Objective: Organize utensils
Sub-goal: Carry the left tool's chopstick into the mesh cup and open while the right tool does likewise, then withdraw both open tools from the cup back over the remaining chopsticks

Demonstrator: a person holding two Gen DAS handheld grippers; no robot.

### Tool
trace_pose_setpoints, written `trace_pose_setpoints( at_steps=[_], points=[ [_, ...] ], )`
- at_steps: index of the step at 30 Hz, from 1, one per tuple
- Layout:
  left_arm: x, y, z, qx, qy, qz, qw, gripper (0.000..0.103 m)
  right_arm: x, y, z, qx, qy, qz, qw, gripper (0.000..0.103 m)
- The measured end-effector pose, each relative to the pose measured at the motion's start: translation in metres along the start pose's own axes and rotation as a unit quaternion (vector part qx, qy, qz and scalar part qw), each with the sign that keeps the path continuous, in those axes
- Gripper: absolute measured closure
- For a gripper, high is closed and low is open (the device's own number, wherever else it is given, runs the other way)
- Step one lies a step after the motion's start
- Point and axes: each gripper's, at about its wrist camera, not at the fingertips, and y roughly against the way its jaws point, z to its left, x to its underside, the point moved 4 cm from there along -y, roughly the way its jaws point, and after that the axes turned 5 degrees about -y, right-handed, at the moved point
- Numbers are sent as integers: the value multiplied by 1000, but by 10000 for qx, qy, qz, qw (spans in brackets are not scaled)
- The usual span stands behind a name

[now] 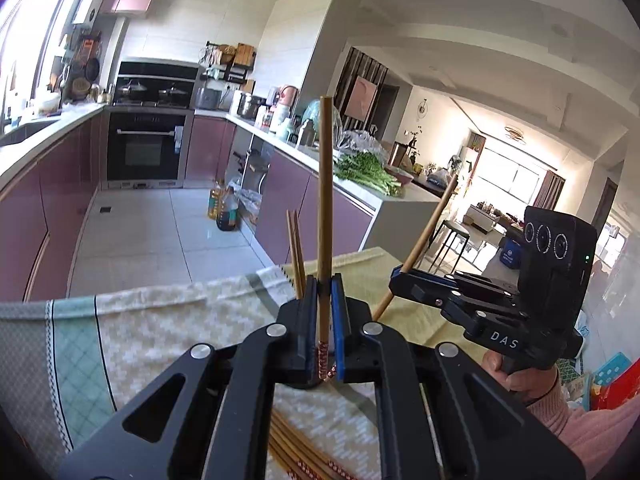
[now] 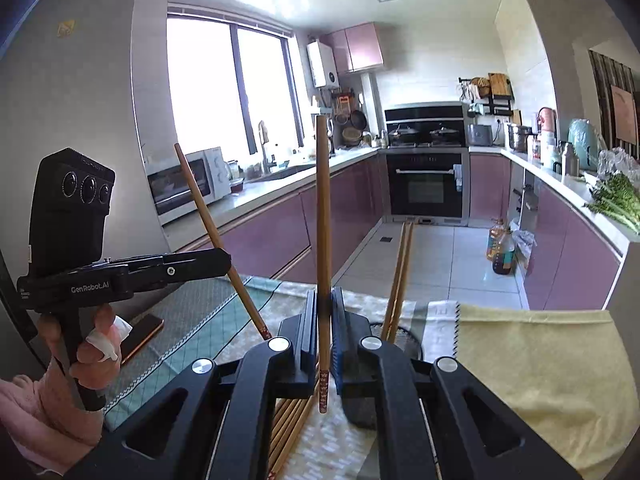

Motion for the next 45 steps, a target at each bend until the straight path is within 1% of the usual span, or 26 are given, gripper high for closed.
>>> trace_pose_setpoints(
  at_steps=[3,6,8,11,17,21,25,27,29,33,37,38,41,42,44,45],
  points=[
    [-16,-6,-3,-27,-105,-108,9999,95,-13,4,-6,75,10,-179,9998,97],
    [-26,-14,-6,-63,-173,-121,9998,95,-23,1,-16,191,9,-279,9994,97],
    [-29,-23,-7,-116,-243,-48,9996,95,-24,-4,-21,247,-13,-265,9993,97],
    [-24,-39,-7,-136,-303,186,9993,95,-21,-14,-28,348,-8,-180,9992,97],
    [-2,-67,-4,-150,-420,783,9959,95,-5,-42,-38,354,-133,291,9989,97],
    [15,-86,0,-166,-454,1201,9916,95,6,-56,-39,349,-207,673,9969,97],
    [26,-103,4,-140,-386,1478,9882,95,16,-65,-42,377,-267,1019,9937,97],
    [28,-108,6,-204,-383,1479,9880,95,19,-73,-44,394,-290,1165,9920,97],
    [28,-111,10,-174,-332,1501,9880,95,23,-80,-46,444,-333,1278,9902,97],
    [26,-121,15,-272,-297,1566,9868,95,23,-87,-55,504,-470,1301,9891,97],
    [26,-124,16,-377,-282,1498,9876,88,24,-92,-59,564,-584,1261,9887,94],
    [27,-123,16,-392,-270,1481,9878,87,24,-92,-59,579,-592,1240,9888,89],
    [31,-112,19,-598,-259,1314,9892,84,26,-84,-57,627,-585,1107,9901,87],
    [32,-105,20,-657,-250,1212,9901,82,26,-79,-56,589,-574,1039,9912,83],
    [33,-86,21,-801,-256,935,9921,73,27,-68,-48,538,-501,889,9933,79],
    [33,-77,20,-839,-280,823,9927,71,27,-63,-45,511,-422,835,9943,76]
  ],
)
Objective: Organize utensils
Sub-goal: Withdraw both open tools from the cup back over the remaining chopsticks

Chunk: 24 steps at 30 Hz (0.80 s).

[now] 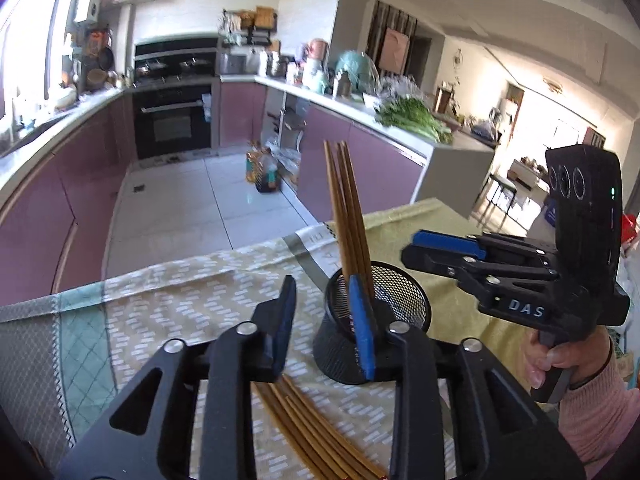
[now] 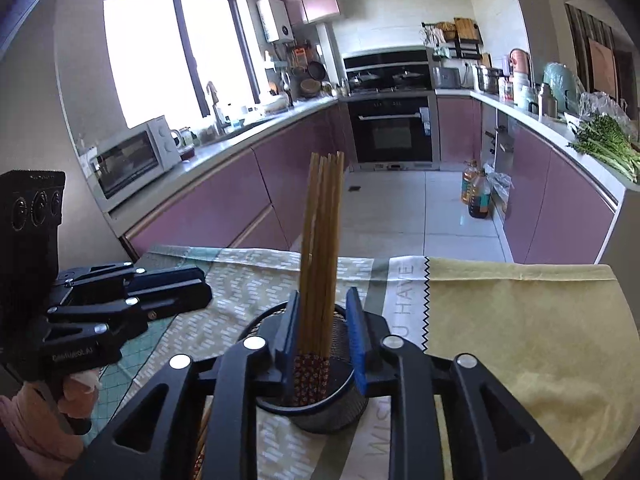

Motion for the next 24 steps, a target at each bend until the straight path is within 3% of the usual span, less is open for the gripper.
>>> trace_pose_setpoints(
  at_steps=[2,6,15,24],
  points=[
    [8,20,1,-80,-46,-233,9997,66,9,14,13,-75,230,-120,9996,70],
    [33,42,4,-157,-112,-266,9995,61,34,28,38,-185,693,-64,9974,65],
    [111,16,15,-223,111,758,9968,60,98,-11,63,-476,702,975,9916,65],
    [145,-11,17,-249,228,1319,9907,60,127,-30,64,-358,559,1462,9870,66]
  ],
)
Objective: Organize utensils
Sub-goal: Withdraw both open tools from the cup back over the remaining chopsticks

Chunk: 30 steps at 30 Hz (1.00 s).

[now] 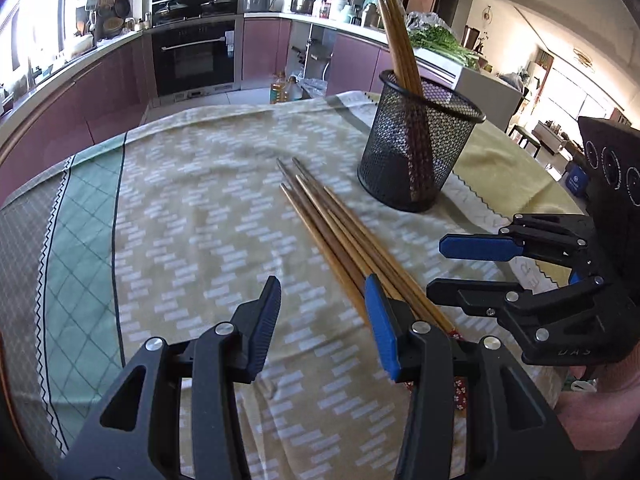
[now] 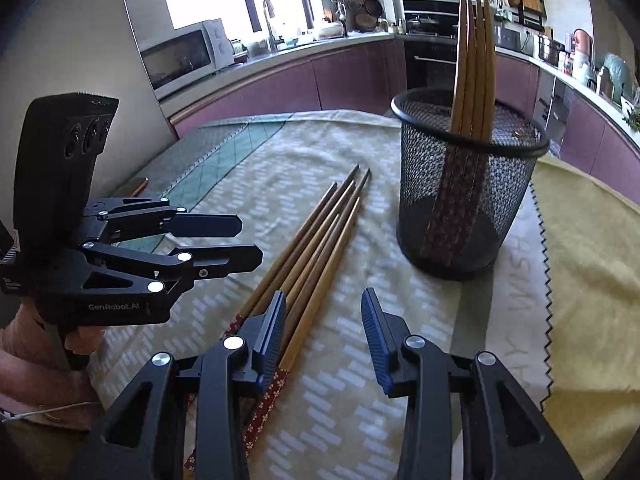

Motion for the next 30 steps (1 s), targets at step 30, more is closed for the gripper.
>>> trace_pose_setpoints(
  at_steps=[30],
  points=[
    [1,-17,-3,-48,-78,296,9995,69,0,-13,-8,339,-66,104,9994,72]
  ],
)
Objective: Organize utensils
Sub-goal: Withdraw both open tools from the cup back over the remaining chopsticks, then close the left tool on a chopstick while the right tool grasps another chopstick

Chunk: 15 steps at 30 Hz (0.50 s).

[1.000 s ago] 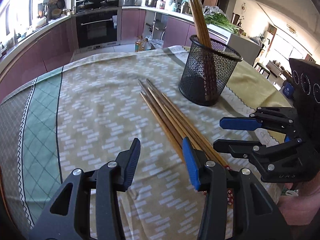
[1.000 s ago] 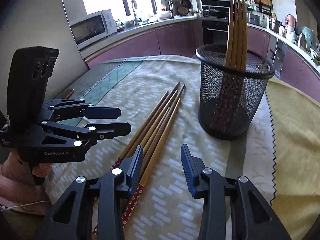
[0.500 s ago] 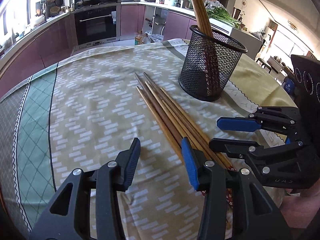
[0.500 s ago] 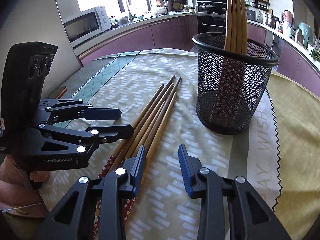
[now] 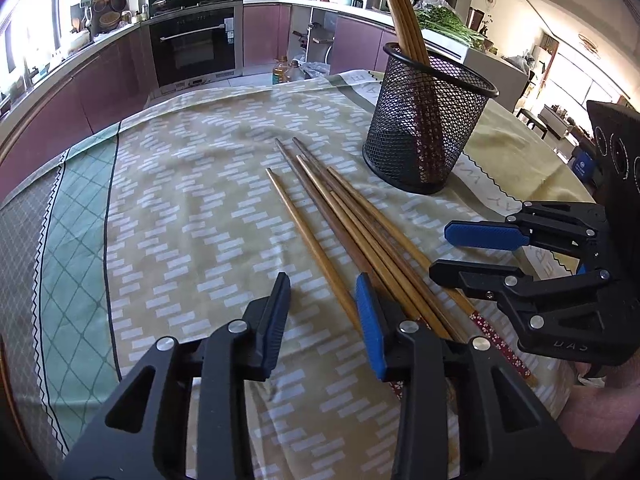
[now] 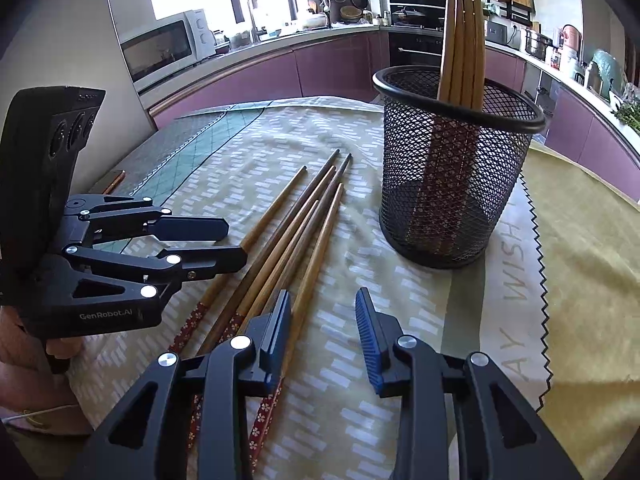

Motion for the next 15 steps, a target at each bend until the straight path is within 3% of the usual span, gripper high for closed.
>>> trace_pose_setpoints(
  at_steps=[9,15],
  points=[
    [-10,-7,5,-126,-43,101,9999,71,-10,-13,5,194,125,52,9997,76],
    [-17,-13,8,-205,-24,113,9997,80,-18,-20,2,204,62,38,9998,82]
  ],
)
